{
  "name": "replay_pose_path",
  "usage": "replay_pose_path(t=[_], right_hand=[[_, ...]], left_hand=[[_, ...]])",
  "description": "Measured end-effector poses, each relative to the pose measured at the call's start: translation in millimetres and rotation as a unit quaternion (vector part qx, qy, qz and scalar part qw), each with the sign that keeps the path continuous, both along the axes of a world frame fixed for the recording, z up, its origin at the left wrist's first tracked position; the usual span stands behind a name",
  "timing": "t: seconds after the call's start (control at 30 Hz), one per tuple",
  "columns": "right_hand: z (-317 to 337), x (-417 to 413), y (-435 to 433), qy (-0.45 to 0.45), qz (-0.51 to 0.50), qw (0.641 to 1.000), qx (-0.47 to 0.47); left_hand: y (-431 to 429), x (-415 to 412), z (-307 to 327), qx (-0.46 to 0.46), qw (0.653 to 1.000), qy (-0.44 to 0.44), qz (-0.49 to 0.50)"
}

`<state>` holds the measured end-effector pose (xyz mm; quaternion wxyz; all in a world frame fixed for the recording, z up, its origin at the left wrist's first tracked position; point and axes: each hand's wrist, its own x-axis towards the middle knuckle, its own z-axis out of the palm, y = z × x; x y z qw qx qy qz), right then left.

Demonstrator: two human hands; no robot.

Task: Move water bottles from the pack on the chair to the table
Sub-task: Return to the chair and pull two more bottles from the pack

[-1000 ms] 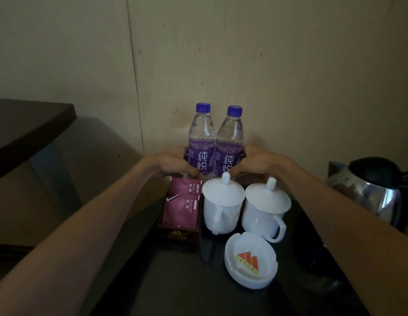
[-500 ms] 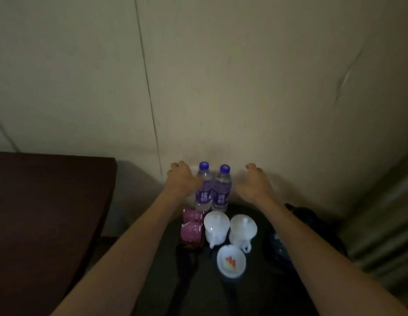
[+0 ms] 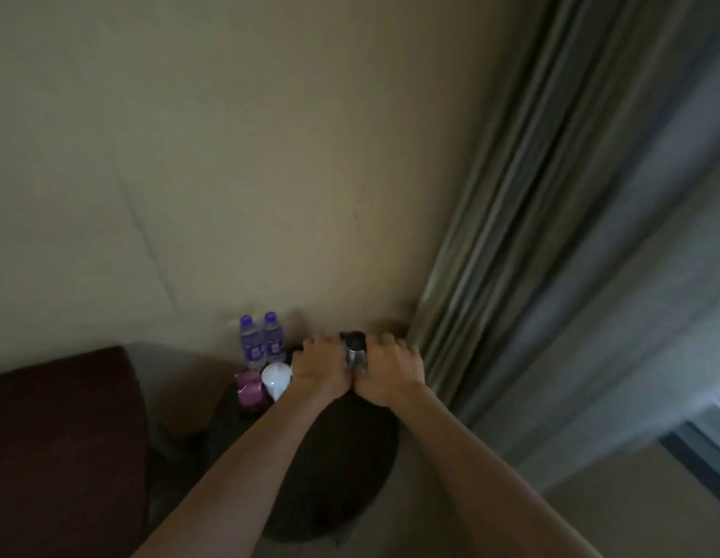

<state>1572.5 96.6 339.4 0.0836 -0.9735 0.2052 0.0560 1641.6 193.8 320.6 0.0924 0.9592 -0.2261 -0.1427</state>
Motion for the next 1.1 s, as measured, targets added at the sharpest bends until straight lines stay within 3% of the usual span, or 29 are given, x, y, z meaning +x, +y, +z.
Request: replay_pose_path(t=[0.03,0.07,0.13,0.17,0.23,0.37,0.57,0.8,0.97,1.1], right_hand=[[19,-38,-6,-0.013,-0.052,0.999,0.001],[21,-40,-8,-0.025,-0.037,0.999,-0.010],[44,-132,-33,-0.059,-0.137,0.989,-0.018],[47,-131,-34,-0.078,-0.124,0.989,-0.023],[61,-249,-54,-0.080,-0.238,0.968,-0.016],[67,-394,-72,-0.088,-0.360,0.928,-0.033],[63,-651,-58,-0.056,-0.544,0.837,-0.028],[43,-942,11,-0.021,-0.694,0.719,-0.031],[27,-1103,67,-0.003,-0.775,0.631,-0.001],[11,-1202,84,0.001,-0.820,0.571,0.019]], left_hand=[[-15,-25,15,0.001,0.999,-0.016,-0.049],[-16,-29,15,-0.009,0.999,-0.012,-0.051],[-57,-99,40,-0.027,0.988,-0.020,-0.153],[-54,-100,43,-0.035,0.988,-0.018,-0.148],[-98,-205,58,-0.025,0.961,-0.043,-0.273],[-145,-350,71,-0.039,0.909,-0.055,-0.412],[-177,-598,63,-0.071,0.810,-0.050,-0.581],[-153,-903,40,-0.076,0.694,-0.019,-0.715],[-112,-1080,22,-0.063,0.595,-0.019,-0.801],[-101,-1191,7,-0.061,0.538,-0.029,-0.840]])
